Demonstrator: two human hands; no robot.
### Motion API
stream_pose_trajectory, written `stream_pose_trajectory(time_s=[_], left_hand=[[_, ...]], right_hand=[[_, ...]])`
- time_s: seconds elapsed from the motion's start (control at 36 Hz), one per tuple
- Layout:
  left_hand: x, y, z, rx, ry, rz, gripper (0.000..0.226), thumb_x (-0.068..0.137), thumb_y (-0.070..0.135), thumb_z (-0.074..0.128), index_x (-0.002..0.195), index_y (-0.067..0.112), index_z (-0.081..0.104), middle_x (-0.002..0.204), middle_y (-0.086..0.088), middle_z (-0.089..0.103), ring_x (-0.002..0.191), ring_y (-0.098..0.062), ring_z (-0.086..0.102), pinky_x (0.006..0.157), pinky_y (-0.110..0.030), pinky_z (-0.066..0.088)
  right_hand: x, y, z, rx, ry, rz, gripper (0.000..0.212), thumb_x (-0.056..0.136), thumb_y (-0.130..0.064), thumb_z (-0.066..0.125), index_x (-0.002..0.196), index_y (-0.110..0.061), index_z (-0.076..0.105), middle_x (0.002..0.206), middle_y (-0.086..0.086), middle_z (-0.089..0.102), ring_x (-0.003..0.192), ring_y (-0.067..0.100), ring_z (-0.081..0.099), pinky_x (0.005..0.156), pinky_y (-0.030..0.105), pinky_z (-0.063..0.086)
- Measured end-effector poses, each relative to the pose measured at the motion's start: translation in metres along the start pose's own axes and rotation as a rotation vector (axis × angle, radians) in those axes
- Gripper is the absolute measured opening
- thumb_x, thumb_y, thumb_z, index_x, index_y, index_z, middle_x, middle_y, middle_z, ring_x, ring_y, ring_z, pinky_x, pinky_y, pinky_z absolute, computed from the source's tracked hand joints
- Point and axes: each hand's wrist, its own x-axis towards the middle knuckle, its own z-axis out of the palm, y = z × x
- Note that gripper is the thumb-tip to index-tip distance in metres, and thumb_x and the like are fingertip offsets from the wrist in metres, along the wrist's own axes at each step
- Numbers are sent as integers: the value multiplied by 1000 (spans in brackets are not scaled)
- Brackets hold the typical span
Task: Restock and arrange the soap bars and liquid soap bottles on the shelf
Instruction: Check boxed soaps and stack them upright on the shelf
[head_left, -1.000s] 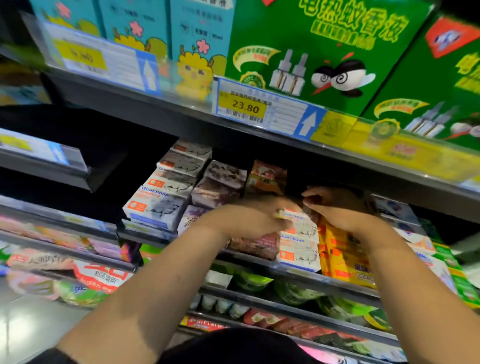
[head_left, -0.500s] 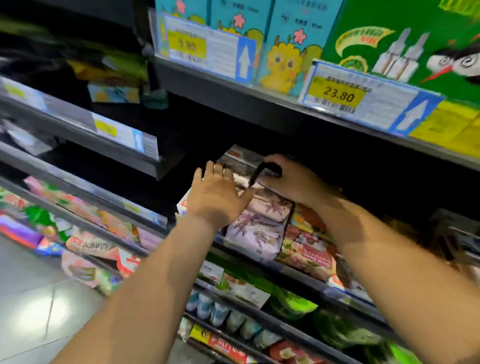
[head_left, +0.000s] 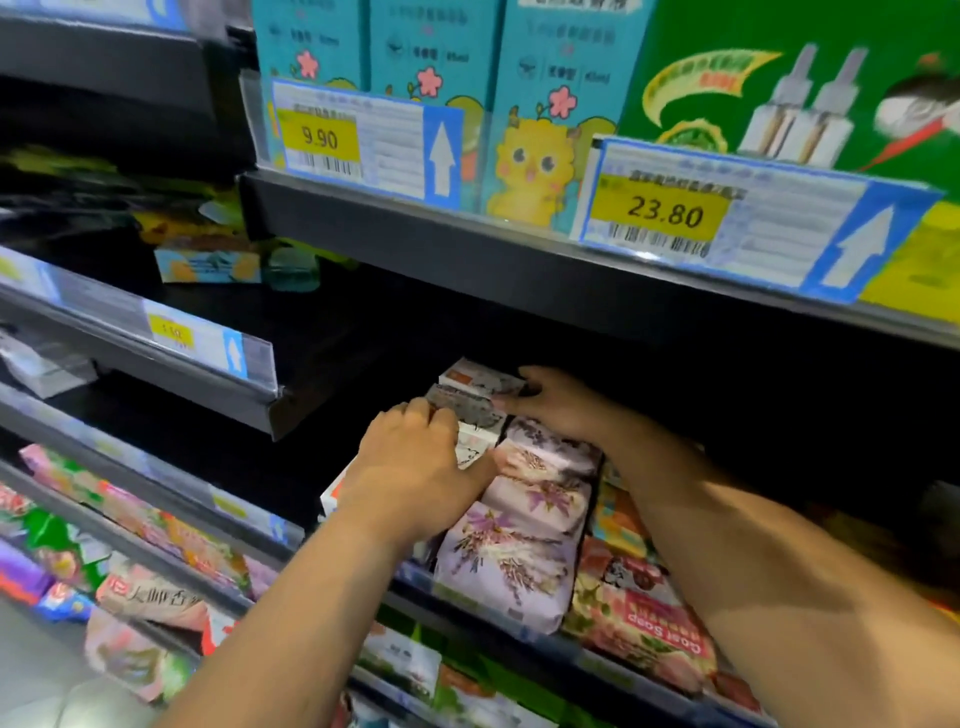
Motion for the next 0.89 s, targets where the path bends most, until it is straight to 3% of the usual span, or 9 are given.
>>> stream_pose_trajectory(time_s=[0.06, 0.22, 0.33, 0.42, 0.5, 0.61, 0.72, 0.81, 0.89], left_hand=[[1, -2, 0, -9, -2, -10, 75, 89, 77, 34, 136, 21, 50, 133, -4, 47, 127, -27, 42, 106, -37, 36], [22, -14, -6, -139, -67, -56, 55, 91, 62, 36, 117, 25, 66, 118, -1, 59, 112, -24, 53, 95, -31, 44], [42, -14, -24, -79, -86, -168, 33, 100, 32, 47, 122, 10, 58, 124, -12, 60, 115, -31, 56, 81, -28, 40], [59, -13, -19, -50, -100, -234, 57, 97, 50, 34, 139, 13, 44, 136, -19, 48, 121, -38, 52, 83, -31, 42], [64, -9, -4, -216, -163, -291, 48, 103, 45, 41, 143, 20, 45, 141, -17, 49, 122, -37, 52, 94, -35, 45], [66, -8, 4, -457, -149, -371, 67, 77, 80, 56, 115, 25, 61, 103, -1, 65, 92, -22, 63, 84, -33, 53], [72, -14, 11, -639, -86, -384, 59, 65, 73, 75, 83, 18, 69, 59, -1, 61, 52, -19, 52, 52, -27, 40], [76, -18, 15, -690, -42, -384, 35, 72, 54, 83, 69, 22, 70, 56, -3, 55, 55, -20, 50, 53, -31, 39], [80, -19, 19, -798, 29, -396, 46, 65, 50, 88, 66, 20, 53, 59, -2, 54, 60, -21, 51, 59, -37, 43]], right_hand=[[4, 6, 2, 42, -9, 10, 82, 82, -54, 73, 146, -13, 45, 143, 4, 52, 122, 23, 56, 100, 31, 47], [8, 14, 0, 182, -11, -30, 50, 87, -30, 76, 128, -15, 53, 92, -12, 52, 75, -6, 46, 51, -2, 35], [10, 12, 0, 228, -8, -57, 43, 84, -25, 79, 116, -24, 51, 92, -15, 56, 85, 5, 57, 62, 5, 43], [9, 12, -1, 256, -7, -84, 50, 84, -20, 79, 124, -20, 50, 93, -13, 57, 81, 0, 55, 56, 4, 40], [7, 12, -1, 244, 30, -123, 51, 82, -19, 80, 123, -23, 50, 95, -14, 55, 83, -2, 53, 57, 7, 40], [7, 9, 1, 207, 107, -173, 46, 81, -14, 81, 118, -24, 55, 106, -4, 60, 92, 14, 62, 75, 29, 54], [7, 9, 1, 168, 144, -178, 40, 83, -12, 78, 113, -28, 57, 108, -8, 59, 85, 13, 66, 66, 29, 57], [6, 7, 2, 157, 163, -147, 52, 84, -14, 78, 128, -27, 52, 113, -7, 58, 87, 13, 67, 71, 31, 58], [4, 5, 3, 123, 203, -130, 52, 84, -17, 78, 130, -26, 55, 115, -4, 63, 95, 15, 65, 86, 39, 57]])
